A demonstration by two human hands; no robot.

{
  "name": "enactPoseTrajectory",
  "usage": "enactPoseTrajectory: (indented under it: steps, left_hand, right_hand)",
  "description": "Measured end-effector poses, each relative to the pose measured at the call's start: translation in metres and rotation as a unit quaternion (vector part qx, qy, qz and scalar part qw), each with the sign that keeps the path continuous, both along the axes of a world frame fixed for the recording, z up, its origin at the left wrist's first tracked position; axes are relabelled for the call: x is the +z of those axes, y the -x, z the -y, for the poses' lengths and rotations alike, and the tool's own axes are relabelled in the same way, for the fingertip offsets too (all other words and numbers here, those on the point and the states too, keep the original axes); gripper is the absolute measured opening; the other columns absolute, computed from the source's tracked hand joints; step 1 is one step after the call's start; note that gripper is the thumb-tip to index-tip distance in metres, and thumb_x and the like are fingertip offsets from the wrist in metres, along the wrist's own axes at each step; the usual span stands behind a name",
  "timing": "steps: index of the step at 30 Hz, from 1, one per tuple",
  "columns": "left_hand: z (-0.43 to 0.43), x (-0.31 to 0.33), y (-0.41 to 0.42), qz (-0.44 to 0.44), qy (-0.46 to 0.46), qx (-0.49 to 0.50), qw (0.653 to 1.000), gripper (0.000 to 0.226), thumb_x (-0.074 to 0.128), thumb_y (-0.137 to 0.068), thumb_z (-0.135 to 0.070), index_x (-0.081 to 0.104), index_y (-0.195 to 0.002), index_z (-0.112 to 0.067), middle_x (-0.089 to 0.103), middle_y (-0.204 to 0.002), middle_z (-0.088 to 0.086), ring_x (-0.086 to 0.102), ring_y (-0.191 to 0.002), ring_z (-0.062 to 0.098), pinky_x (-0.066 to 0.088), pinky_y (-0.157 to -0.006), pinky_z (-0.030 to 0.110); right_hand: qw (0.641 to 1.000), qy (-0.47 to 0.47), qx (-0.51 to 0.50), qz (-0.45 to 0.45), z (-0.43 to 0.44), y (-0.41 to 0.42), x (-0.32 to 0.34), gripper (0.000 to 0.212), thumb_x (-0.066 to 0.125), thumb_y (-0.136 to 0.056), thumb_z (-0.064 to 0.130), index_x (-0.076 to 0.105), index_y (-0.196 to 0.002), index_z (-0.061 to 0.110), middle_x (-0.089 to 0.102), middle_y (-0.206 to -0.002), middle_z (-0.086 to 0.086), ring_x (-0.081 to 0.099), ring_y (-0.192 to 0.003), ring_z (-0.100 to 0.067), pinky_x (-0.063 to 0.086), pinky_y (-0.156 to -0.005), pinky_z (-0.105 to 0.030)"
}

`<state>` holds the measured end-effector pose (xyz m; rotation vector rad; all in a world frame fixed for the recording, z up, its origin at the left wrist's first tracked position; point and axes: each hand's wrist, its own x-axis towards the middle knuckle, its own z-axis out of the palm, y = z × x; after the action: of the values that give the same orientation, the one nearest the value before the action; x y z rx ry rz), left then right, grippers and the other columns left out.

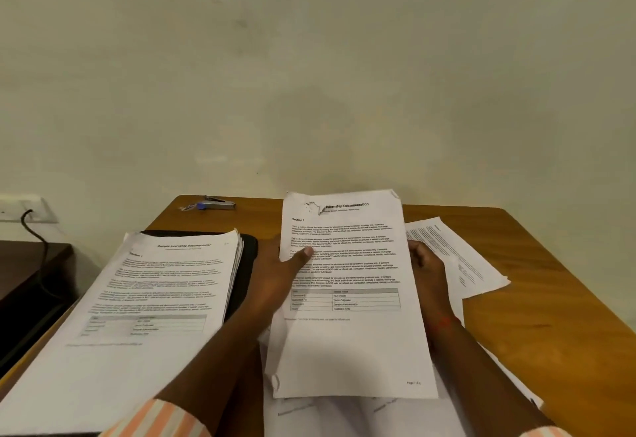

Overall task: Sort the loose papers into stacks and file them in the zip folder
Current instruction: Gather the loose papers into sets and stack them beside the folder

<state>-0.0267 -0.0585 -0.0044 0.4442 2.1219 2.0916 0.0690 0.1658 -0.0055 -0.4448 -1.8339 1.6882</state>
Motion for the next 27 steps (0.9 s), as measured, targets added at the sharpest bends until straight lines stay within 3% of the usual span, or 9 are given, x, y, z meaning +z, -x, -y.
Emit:
enactPoseTrajectory:
  steps: [4, 7, 12, 16, 23, 27]
  left_hand:
    - [0.0005, 0.0002, -0.0001, 0.014, -0.013, 0.003, 1.0, 0.045, 0.08, -0.086, -0.021, 0.06, -0.126, -0.019, 0.076, -0.113, -0.004, 0.076, -0.096, 0.016, 0.063, -0.079, 0.037]
    - [0.0, -0.0004, 0.0003, 0.016, -0.019, 0.009, 1.0, 0.048, 0.082, -0.083, -0.021, 0.058, -0.124, -0.019, 0.075, -0.112, -0.005, 0.075, -0.096, 0.016, 0.063, -0.08, 0.039]
    - [0.0009, 0.0022, -0.0009, 0.02, -0.016, -0.002, 1.0, 0.033, 0.072, -0.092, -0.027, 0.062, -0.123, -0.022, 0.077, -0.11, -0.005, 0.076, -0.094, 0.016, 0.063, -0.077, 0.036]
    - [0.0001, 0.0035, -0.0027, 0.066, -0.026, -0.008, 0.997, 0.02, 0.064, -0.099, -0.023, 0.064, -0.119, -0.021, 0.078, -0.105, -0.003, 0.077, -0.087, 0.015, 0.06, -0.061, 0.024]
    - [-0.0014, 0.0066, -0.0041, 0.103, -0.04, -0.013, 0.994, 0.022, 0.058, -0.103, -0.02, 0.062, -0.124, -0.02, 0.077, -0.111, 0.002, 0.077, -0.089, 0.02, 0.061, -0.062, 0.029]
    - [-0.0011, 0.0092, -0.0048, 0.111, -0.042, -0.006, 0.993, 0.014, 0.058, -0.103, -0.02, 0.065, -0.115, -0.022, 0.078, -0.103, 0.0, 0.077, -0.083, 0.018, 0.06, -0.058, 0.028]
  right_hand:
    - [0.994, 0.102, 0.033, -0.01, 0.0024, -0.0019, 0.0035, 0.036, 0.045, -0.105, 0.04, 0.067, -0.114, 0.013, 0.076, -0.103, -0.008, 0.073, -0.09, -0.027, 0.059, -0.076, -0.041]
    - [0.992, 0.109, 0.066, -0.002, 0.0015, -0.0048, 0.0064, 0.028, 0.053, -0.102, 0.034, 0.067, -0.117, 0.015, 0.075, -0.111, -0.008, 0.073, -0.1, -0.032, 0.058, -0.088, -0.052]
    - [0.995, 0.066, 0.078, 0.009, -0.0007, -0.0062, 0.0055, 0.017, 0.062, -0.098, 0.011, 0.068, -0.114, 0.009, 0.076, -0.109, -0.009, 0.073, -0.099, -0.031, 0.057, -0.09, -0.054]
    - [0.995, 0.066, 0.073, 0.011, -0.0022, -0.0065, 0.0056, 0.018, 0.066, -0.096, 0.013, 0.067, -0.112, 0.007, 0.076, -0.107, -0.009, 0.074, -0.096, -0.03, 0.058, -0.089, -0.053]
    - [0.996, 0.056, 0.064, 0.019, -0.0013, -0.0071, 0.008, 0.021, 0.067, -0.096, 0.022, 0.066, -0.105, 0.003, 0.077, -0.102, -0.01, 0.074, -0.094, -0.033, 0.059, -0.087, -0.053]
    - [0.991, 0.093, 0.093, 0.031, -0.0042, -0.0078, 0.0085, 0.023, 0.065, -0.097, 0.022, 0.066, -0.11, 0.003, 0.076, -0.105, -0.013, 0.073, -0.097, -0.036, 0.058, -0.088, -0.051]
